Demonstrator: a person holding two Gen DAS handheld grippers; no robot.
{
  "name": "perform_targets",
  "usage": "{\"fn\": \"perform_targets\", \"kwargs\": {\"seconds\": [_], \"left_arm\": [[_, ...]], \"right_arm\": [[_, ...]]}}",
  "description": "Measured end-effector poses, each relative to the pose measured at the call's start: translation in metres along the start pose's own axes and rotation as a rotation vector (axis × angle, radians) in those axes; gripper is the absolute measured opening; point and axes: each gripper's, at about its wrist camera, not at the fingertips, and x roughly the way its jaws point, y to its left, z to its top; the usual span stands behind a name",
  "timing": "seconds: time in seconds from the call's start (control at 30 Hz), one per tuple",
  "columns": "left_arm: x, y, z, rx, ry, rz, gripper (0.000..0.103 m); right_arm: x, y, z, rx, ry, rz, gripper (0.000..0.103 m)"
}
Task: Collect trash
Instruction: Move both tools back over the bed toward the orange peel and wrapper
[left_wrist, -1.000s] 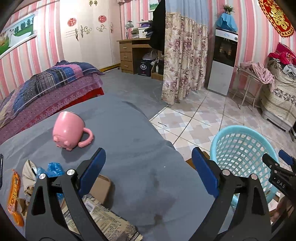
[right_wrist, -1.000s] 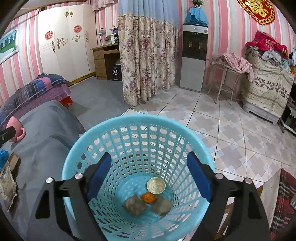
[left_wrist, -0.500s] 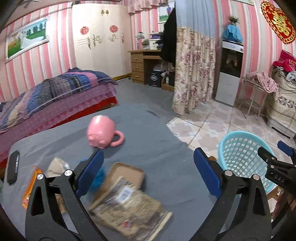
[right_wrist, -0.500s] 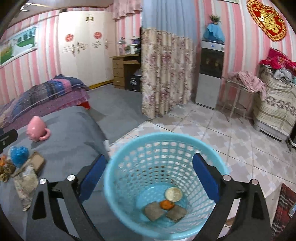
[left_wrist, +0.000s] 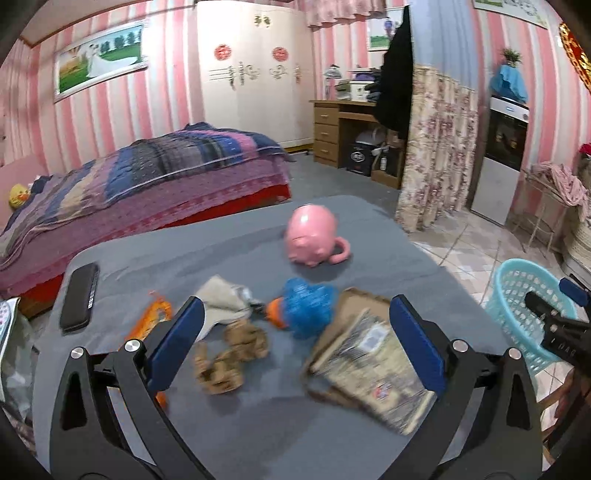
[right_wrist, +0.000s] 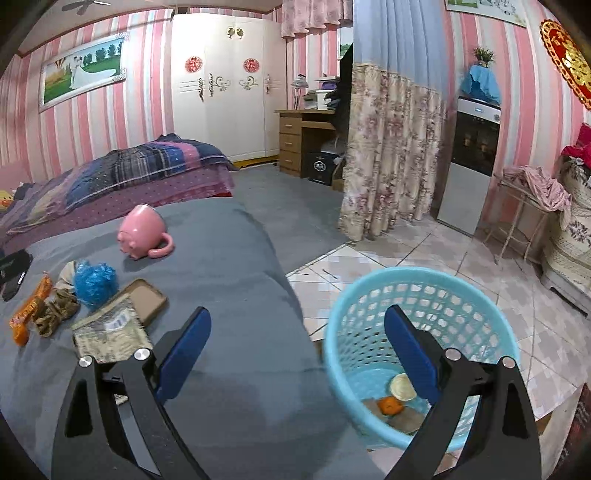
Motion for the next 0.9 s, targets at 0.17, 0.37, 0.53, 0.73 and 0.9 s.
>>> {"fn": "perform_targets", "kwargs": {"seconds": [0.17, 0.37, 0.53, 0.73, 0.9], "left_arm": [[-0.005, 0.042, -0.016, -0.058, 0.016, 0.043, 0.097], [-0.011, 0.084, -0.04, -0.071, 0.036, 0.111, 0.097], [-0.007, 0.114, -0.063, -0.095, 0.074, 0.141, 0.097], [-0.001, 0.137, -0.088, -0.123, 0.117, 0.154, 0.097], [0.015, 0.142, -0.105, -0.136, 0.152, 0.178, 0.097]], "right_arm": [[-0.001, 0.012, -0.002, 0.014, -0.001, 0.044, 0.093], [0.003, 0.039, -0.007, -0.011, 0.016, 0.083, 0.093], [0.007, 0.062, -0.016, -0.078, 0.035, 0.085, 0.093], [0.016, 0.079, -0.024, -0.132, 0.072, 0.094, 0.093], [0.021, 0.087, -0.027, -0.158, 0.094, 0.1, 0.093]]}}
